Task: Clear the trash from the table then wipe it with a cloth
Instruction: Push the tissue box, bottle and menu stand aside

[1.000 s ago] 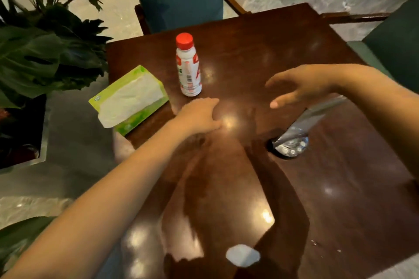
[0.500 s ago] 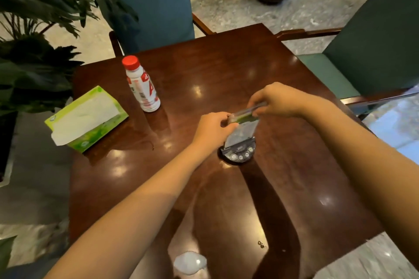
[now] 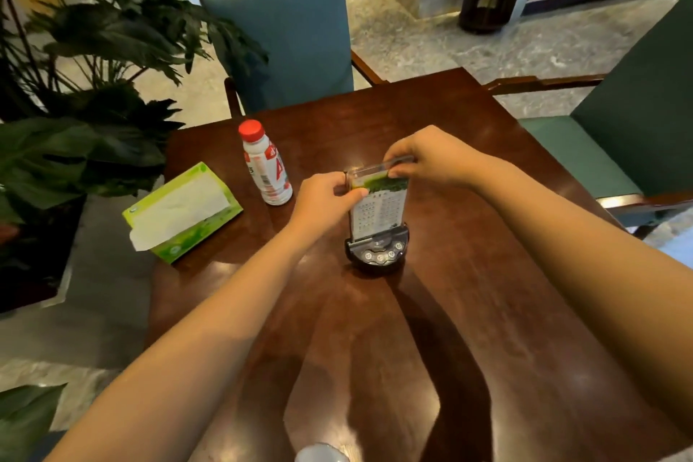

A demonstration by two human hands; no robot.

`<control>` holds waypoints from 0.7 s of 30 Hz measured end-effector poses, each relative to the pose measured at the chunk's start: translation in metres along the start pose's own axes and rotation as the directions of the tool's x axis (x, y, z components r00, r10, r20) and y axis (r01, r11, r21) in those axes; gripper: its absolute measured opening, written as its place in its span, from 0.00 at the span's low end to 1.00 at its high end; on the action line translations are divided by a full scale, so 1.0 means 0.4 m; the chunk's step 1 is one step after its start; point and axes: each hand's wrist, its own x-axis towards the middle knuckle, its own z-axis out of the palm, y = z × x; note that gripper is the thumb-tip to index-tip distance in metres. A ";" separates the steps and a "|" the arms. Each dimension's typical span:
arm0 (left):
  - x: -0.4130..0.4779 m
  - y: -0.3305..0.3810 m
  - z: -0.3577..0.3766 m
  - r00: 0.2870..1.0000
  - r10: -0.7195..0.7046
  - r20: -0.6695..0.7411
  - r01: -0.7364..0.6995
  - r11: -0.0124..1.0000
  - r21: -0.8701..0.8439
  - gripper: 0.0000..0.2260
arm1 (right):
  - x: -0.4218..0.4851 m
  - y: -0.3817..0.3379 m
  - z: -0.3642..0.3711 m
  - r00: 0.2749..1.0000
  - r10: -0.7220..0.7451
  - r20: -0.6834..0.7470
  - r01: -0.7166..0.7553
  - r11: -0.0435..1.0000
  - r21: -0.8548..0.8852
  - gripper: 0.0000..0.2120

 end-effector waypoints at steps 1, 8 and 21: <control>0.012 -0.007 -0.018 1.000 -0.003 -0.008 0.004 1.000 0.009 0.08 | 0.025 -0.008 -0.005 1.000 -0.012 0.004 0.012 1.000 0.000 0.11; 0.139 -0.034 -0.184 0.991 0.131 0.006 -0.128 0.958 0.256 0.14 | 0.209 -0.026 -0.028 1.000 -0.013 -0.021 0.014 0.999 0.036 0.10; 0.233 -0.251 -0.256 0.993 -0.093 0.078 0.008 0.694 0.720 0.34 | 0.409 0.022 0.060 0.989 0.122 -0.084 -0.114 0.989 0.097 0.10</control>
